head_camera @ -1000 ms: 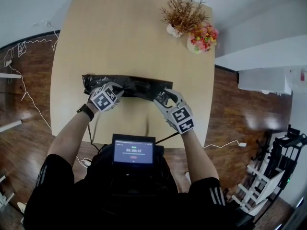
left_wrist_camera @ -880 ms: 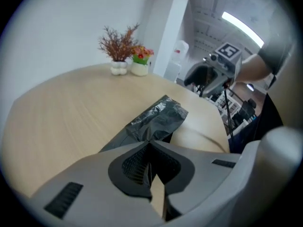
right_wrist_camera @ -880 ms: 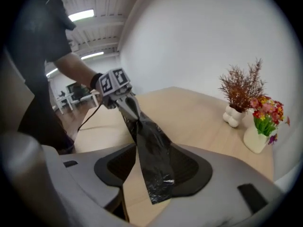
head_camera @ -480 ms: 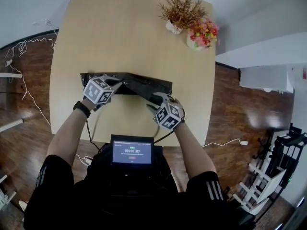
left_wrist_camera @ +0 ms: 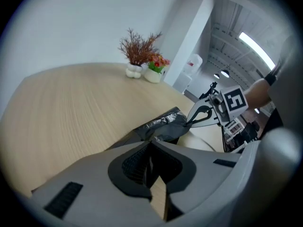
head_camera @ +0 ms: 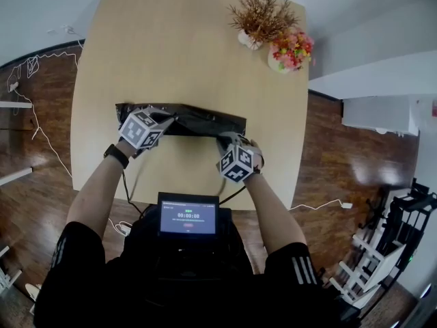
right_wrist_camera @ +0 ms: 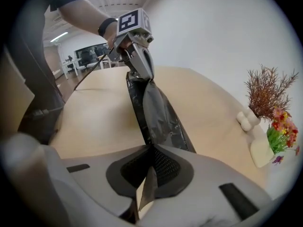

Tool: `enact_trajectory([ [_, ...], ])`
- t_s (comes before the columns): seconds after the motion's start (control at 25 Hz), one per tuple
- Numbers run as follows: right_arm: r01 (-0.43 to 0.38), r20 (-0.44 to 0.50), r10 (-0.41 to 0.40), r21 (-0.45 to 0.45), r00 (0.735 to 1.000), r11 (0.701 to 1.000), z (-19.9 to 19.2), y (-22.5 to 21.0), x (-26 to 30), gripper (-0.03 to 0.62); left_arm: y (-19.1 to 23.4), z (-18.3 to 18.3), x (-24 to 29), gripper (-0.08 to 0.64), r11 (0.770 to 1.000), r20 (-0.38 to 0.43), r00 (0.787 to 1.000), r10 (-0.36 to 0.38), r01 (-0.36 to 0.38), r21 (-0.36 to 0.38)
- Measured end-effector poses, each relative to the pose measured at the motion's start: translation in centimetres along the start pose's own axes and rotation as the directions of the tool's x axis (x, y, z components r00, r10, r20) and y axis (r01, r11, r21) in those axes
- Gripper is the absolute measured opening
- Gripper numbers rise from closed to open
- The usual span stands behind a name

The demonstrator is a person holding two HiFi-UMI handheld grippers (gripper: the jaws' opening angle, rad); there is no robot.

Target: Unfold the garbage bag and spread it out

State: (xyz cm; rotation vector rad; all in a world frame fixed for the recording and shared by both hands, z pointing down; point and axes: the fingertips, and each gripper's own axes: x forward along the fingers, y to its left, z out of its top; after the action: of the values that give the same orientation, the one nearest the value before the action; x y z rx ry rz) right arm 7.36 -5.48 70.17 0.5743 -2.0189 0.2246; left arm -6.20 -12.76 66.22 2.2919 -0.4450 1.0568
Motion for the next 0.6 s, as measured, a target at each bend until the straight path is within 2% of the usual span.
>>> enact_trajectory([
  [0.08, -0.010, 0.016, 0.009, 0.048, 1.000, 0.999, 0.3, -0.4, -0.3, 0.008, -0.4, 0.0, -0.4, 0.016, 0.998, -0.012, 1.000, 0.020, -0.019, 0.067],
  [0.16, -0.025, 0.038, 0.021, 0.104, 0.999, 0.994, 0.9, -1.0, -0.7, 0.006, -1.3, 0.3, -1.2, 0.079, 0.989, -0.013, 1.000, 0.029, -0.026, 0.144],
  [0.36, -0.046, 0.095, 0.028, 0.202, 0.995, 0.978, 3.1, -2.2, -2.5, 0.006, -3.6, 0.2, -3.3, 0.097, 0.955, 0.028, 0.997, 0.072, -0.077, 0.287],
  [0.44, -0.046, 0.108, 0.022, 0.225, 0.994, 0.973, 4.1, -2.6, -3.4, 0.006, -4.6, -0.3, -4.2, 0.097, 0.921, 0.046, 0.994, 0.102, -0.112, 0.374],
  [0.52, -0.051, 0.119, 0.020, 0.258, 0.993, 0.965, 4.8, -2.9, -3.9, 0.006, -5.7, -0.7, -5.0, 0.097, 0.874, 0.058, 0.990, 0.130, -0.142, 0.465],
  [0.6, -0.055, 0.123, 0.020, 0.289, 0.992, 0.956, 5.1, -3.3, -4.0, 0.006, -6.2, -1.2, -5.6, 0.097, 0.846, 0.058, 0.987, 0.152, -0.160, 0.508],
])
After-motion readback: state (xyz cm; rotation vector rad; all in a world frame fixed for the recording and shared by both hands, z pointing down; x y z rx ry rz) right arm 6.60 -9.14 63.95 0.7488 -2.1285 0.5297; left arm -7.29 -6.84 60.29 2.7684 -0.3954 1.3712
